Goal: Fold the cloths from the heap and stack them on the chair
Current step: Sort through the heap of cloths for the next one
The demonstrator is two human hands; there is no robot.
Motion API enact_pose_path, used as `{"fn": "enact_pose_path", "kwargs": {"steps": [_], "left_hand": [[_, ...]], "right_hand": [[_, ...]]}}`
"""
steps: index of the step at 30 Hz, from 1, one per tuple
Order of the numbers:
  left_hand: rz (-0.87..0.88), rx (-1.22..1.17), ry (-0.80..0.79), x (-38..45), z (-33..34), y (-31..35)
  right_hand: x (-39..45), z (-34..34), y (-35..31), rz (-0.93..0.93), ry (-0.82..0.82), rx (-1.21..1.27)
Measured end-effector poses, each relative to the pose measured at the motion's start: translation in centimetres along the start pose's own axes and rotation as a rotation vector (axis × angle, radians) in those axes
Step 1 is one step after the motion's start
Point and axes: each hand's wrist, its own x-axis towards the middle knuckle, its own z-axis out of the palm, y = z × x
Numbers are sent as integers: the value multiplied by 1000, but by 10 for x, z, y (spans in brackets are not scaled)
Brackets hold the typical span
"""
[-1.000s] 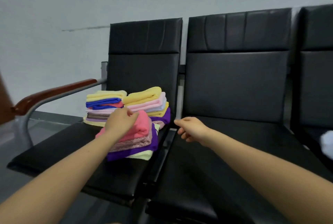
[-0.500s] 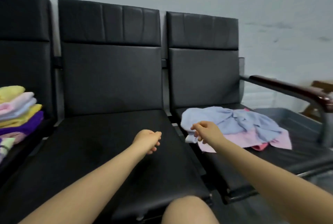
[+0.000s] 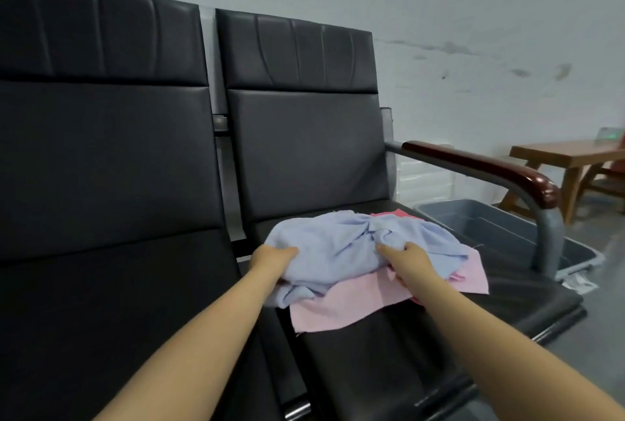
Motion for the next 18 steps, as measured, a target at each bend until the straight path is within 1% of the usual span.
{"fn": "enact_pose_path", "kwargs": {"steps": [2, 3, 4, 6, 8, 9, 11, 12, 13, 14, 16, 17, 18], "left_hand": [[21, 19, -35, 6, 5, 2], [52, 19, -26, 9, 4, 4], [92, -11, -3, 10, 3, 6], [143, -176, 47, 8, -5, 16], [166, -434, 90, 2, -21, 35], [165, -558, 82, -2, -31, 47], [177, -731, 77, -10, -62, 73], [193, -770, 101, -13, -79, 86], [231, -781, 137, -19, -102, 98], [267, -786, 176, -25, -123, 109], [352, -809, 261, -39, -168, 125], [405, -827, 287, -49, -194, 130], [462, -834, 312, -59, -219, 130]], "right_hand": [[6, 5, 2, -106, 66, -142], [7, 10, -1, -154, 101, -145], [6, 13, -4, -212, 129, -94], [4, 18, -23, -284, 115, 190], [-2, 21, -51, -215, 43, 510], [-6, 20, -67, -169, 8, 632], [-14, 16, -106, -160, -51, 827], [-20, 15, -127, -182, -75, 818], [-32, 14, -154, -233, -109, 685], [-43, 19, -183, -289, -119, 338], [-83, 35, -219, -379, -210, -170], [-93, 39, -241, -449, -117, -321], [-97, 49, -260, -509, -33, -330]]}}
